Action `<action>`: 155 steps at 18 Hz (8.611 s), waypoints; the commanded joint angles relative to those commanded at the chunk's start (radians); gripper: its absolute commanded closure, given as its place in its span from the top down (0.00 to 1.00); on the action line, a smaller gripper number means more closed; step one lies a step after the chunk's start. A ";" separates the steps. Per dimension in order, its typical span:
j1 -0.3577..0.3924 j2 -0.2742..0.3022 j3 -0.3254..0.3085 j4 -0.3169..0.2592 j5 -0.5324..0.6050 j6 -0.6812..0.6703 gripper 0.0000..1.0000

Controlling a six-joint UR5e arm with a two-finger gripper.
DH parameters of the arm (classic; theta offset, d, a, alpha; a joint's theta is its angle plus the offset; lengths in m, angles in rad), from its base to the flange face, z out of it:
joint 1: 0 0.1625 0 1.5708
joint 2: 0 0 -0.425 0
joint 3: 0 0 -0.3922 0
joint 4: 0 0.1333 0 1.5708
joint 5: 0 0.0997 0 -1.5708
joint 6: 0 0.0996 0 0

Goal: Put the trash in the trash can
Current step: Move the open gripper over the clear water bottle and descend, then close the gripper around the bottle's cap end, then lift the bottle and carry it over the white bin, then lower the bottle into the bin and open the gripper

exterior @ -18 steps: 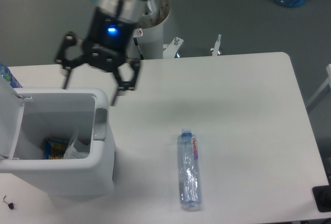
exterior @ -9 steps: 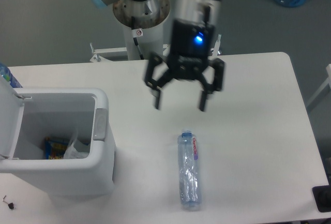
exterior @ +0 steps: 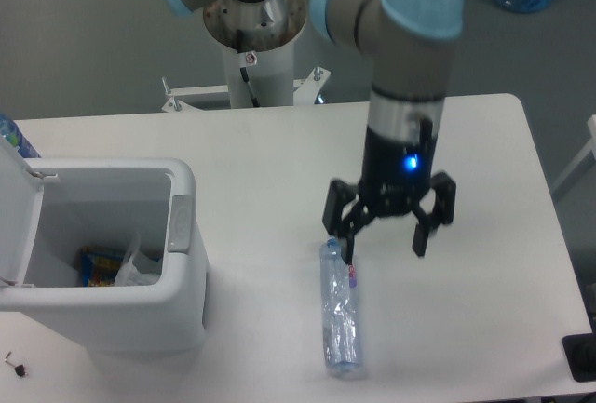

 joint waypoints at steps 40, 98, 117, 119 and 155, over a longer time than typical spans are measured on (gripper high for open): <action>-0.153 -0.347 0.057 0.103 0.239 0.019 0.94; -0.225 0.204 0.133 0.160 -0.113 -0.089 0.54; -0.397 0.164 0.130 0.160 -0.110 -0.061 0.54; -0.399 0.156 0.130 0.161 -0.112 -0.061 0.54; -0.407 0.107 0.058 0.158 -0.106 -0.077 0.95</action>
